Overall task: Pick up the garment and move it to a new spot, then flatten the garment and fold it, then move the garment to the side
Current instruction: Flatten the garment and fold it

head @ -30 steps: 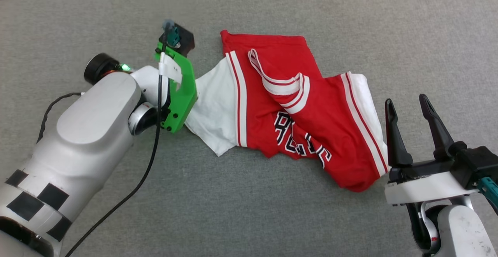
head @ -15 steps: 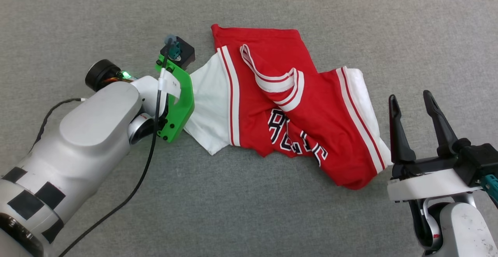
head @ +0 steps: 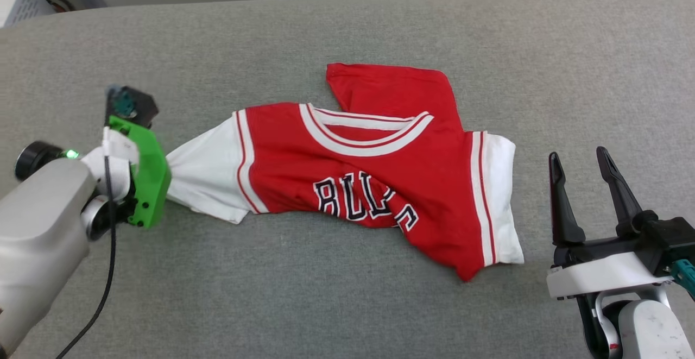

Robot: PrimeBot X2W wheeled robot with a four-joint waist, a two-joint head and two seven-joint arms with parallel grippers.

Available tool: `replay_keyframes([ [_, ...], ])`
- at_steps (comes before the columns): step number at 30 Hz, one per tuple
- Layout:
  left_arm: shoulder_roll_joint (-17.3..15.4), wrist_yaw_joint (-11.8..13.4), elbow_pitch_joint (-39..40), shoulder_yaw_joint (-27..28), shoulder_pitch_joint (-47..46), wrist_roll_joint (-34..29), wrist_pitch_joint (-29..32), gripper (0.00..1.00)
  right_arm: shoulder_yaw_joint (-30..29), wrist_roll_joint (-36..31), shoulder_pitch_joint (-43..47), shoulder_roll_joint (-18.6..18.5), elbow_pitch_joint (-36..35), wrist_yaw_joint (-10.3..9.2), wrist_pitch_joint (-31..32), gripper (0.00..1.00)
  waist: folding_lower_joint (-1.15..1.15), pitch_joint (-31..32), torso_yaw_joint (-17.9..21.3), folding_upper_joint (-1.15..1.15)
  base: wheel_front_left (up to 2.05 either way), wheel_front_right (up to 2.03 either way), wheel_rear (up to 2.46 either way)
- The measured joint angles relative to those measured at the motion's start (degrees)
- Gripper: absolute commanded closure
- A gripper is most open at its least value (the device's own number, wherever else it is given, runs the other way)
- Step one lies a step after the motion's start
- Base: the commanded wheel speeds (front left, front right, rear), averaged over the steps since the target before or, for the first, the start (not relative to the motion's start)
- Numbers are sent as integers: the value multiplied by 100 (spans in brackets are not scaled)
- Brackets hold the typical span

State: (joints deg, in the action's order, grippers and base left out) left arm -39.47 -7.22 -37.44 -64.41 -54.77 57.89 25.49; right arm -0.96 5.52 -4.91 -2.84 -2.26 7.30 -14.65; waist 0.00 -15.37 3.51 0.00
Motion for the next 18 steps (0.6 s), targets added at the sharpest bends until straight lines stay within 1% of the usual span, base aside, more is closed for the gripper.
replay_keyframes([
  [1, -44, 27, -34, 18, 70, 97, 0, 100, -2, -12, 14, 0, 0, -1, 0, 0, 0, 22, -27, 0, 0, 0, 0],
  [6, -257, 202, -220, 65, 339, 192, -41, 100, -36, -76, 19, 1, 9, -1, 0, 0, 0, 55, -85, 0, 0, 0, 0],
  [10, -275, 302, -330, 114, 532, 255, -218, 100, -94, -108, 20, 0, 46, -1, 0, 0, 0, 65, -86, 0, 0, 0, 0],
  [11, -248, 346, -346, 131, 572, 258, -345, 69, -120, -129, 21, 0, 59, -1, 0, 0, 0, 80, -92, 0, 0, 0, 0],
  [12, -211, 404, -361, 170, 610, 258, -530, 0, -137, -136, 24, -1, 74, -1, 0, 0, 0, 102, -100, 0, 0, 0, 0],
  [16, -64, 572, -353, 318, 730, 214, -1369, 0, -166, -170, 25, -60, 83, 0, 0, 0, 0, 228, -135, 0, 0, 0, 0],
  [18, -8, 793, -289, 439, 799, 93, -2082, 0, -188, -176, 19, -152, 59, 0, 0, 0, 0, 318, -159, 0, 0, 0, 0],
])
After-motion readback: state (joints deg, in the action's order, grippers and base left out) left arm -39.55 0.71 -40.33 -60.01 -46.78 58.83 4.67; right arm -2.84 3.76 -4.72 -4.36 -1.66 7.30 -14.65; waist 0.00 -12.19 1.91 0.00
